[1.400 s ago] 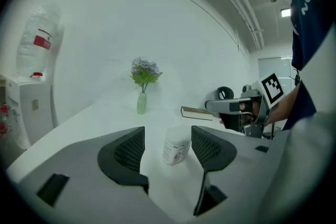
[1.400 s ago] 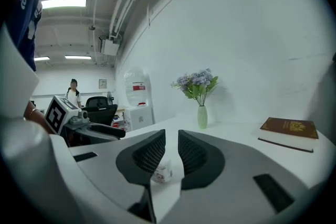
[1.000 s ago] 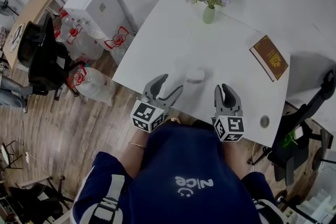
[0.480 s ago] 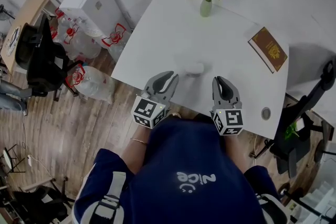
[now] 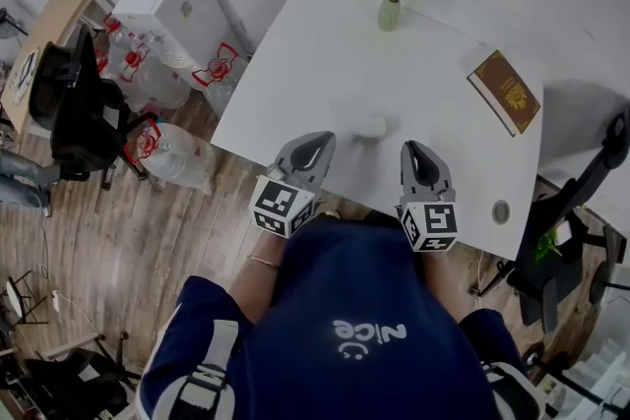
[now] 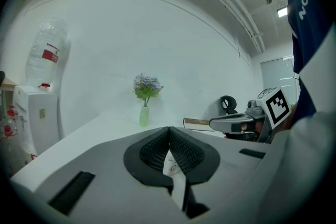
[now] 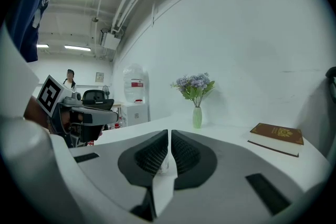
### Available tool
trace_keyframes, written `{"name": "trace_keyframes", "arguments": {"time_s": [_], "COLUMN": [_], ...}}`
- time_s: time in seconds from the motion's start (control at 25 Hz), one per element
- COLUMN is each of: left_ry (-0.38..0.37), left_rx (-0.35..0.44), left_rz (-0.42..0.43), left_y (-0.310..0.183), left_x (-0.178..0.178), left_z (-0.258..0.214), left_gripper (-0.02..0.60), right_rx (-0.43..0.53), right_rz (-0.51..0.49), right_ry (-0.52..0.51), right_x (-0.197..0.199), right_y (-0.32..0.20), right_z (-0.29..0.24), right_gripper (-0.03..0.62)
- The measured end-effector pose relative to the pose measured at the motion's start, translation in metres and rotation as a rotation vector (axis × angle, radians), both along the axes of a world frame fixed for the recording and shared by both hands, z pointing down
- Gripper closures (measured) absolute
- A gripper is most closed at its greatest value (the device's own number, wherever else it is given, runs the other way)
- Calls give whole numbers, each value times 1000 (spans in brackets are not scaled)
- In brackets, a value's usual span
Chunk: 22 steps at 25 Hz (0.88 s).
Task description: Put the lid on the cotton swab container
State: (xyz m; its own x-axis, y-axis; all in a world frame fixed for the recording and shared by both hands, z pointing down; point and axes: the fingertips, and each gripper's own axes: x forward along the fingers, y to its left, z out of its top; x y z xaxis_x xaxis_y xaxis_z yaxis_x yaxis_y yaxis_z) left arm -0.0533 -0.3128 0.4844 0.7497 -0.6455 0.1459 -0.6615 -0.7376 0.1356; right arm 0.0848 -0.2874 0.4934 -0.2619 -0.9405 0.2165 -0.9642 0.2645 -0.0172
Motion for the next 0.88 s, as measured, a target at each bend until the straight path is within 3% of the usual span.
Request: {"name": "trace_keyframes", "arguments": {"time_s": [0.88], "left_ry": [-13], "left_rx": [17], "left_rz": [-14], "left_y": [-8], "left_x": [-3], "left_z": [-2], "left_gripper": [563], "right_rx": [0], "right_rz": [6], "right_ry": [12], "right_x": [-3], "right_y": [-6], "right_z": [-1], "right_gripper": [542]}}
